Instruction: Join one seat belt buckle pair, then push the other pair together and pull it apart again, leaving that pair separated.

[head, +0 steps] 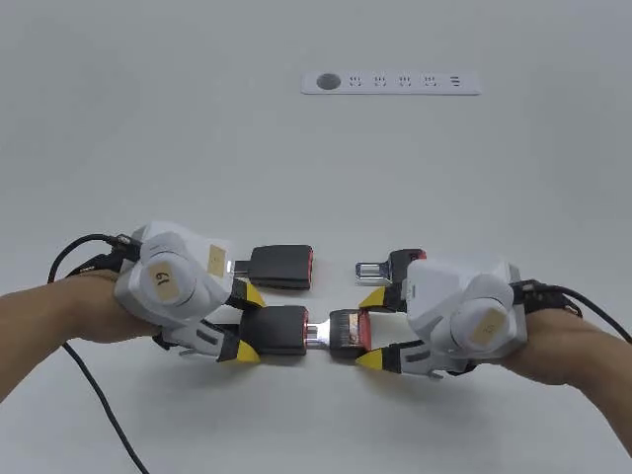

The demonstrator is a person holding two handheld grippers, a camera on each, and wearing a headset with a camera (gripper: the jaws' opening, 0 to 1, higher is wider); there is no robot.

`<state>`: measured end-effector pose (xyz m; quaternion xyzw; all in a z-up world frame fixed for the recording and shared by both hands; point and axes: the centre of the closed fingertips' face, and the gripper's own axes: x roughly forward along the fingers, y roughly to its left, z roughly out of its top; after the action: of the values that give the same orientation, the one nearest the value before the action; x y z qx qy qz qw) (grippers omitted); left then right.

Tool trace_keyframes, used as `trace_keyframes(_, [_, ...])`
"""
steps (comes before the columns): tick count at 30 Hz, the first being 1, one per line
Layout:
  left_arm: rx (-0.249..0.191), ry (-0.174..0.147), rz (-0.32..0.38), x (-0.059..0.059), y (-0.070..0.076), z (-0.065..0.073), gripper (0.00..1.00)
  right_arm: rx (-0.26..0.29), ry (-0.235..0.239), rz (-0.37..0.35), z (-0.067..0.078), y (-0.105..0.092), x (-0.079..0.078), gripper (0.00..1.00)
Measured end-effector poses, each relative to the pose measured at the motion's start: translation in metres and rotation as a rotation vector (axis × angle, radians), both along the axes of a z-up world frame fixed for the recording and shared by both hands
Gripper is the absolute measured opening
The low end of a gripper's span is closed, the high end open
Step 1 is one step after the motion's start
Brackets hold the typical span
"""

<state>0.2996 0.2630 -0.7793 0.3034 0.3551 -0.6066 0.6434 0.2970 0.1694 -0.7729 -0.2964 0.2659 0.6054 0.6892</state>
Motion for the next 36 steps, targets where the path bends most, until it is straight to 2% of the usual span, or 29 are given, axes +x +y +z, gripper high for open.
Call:
trace_keyframes(10, [-0.005,-0.001,0.002,0.000,0.000,0.000,0.33,0.025,0.011,-0.010,0.000,0.001,0.001,0.30])
trace_keyframes(13, [-0.003,-0.002,0.001,-0.001,0.000,0.000,0.32,0.030,0.025,-0.040,0.000,0.003,0.002,0.30])
trace_keyframes(22, [0.000,-0.001,0.000,0.000,0.001,0.000,0.32,0.008,0.040,-0.062,-0.002,0.006,0.002,0.29])
trace_keyframes(24, [0.002,-0.002,-0.003,0.000,0.001,0.000,0.32,0.008,0.051,-0.084,-0.002,0.007,0.003,0.29])
trace_keyframes(30, [0.002,-0.002,-0.007,-0.001,0.000,0.001,0.32,-0.001,0.050,-0.076,-0.003,0.008,0.003,0.29])
trace_keyframes(36, [-0.001,-0.002,-0.005,-0.001,0.001,0.000,0.32,-0.003,0.061,-0.099,-0.004,0.012,0.005,0.29])
